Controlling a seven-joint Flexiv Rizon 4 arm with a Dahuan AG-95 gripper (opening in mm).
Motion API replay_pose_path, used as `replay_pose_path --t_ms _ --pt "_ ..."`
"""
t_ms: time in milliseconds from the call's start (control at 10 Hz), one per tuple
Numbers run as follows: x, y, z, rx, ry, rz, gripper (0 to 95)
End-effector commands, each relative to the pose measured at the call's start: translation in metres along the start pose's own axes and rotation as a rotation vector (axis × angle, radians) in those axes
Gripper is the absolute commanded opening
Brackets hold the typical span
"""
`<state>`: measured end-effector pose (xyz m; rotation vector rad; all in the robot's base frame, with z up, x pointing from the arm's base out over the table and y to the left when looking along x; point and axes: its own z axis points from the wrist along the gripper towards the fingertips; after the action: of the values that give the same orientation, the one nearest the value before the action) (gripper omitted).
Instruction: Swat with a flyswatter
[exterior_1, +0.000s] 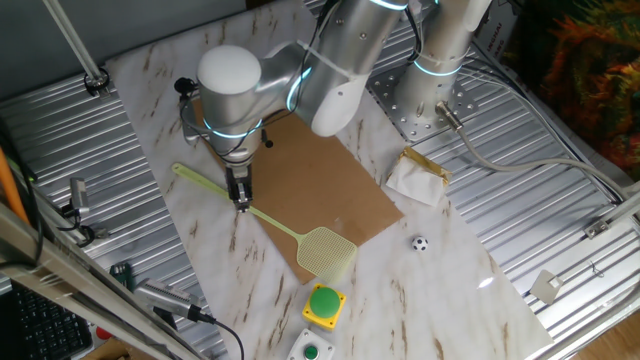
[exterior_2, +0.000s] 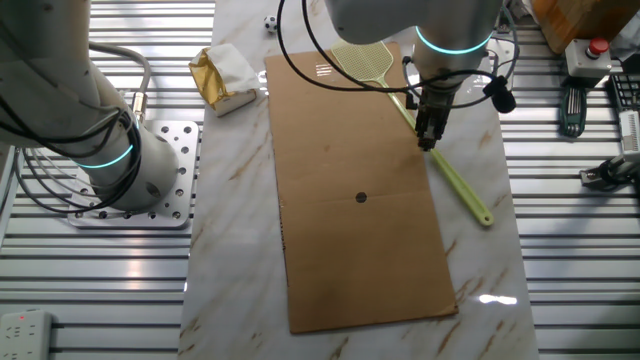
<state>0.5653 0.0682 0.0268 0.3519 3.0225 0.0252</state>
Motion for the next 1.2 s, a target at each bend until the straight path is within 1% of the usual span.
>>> replay_pose_path --t_ms 100,300,400,1200 --pt "-0.0003 0.0015 -0.0004 -0.003 0.072 0.007 38.0" --pt "-0.0004 0.0017 -0.0006 -0.003 0.094 0.011 38.0" --pt "-0.0004 0.0017 -0.0006 -0.002 0.096 0.013 38.0" --pt "-0.0004 0.0017 -0.0006 -0.003 0.091 0.010 38.0"
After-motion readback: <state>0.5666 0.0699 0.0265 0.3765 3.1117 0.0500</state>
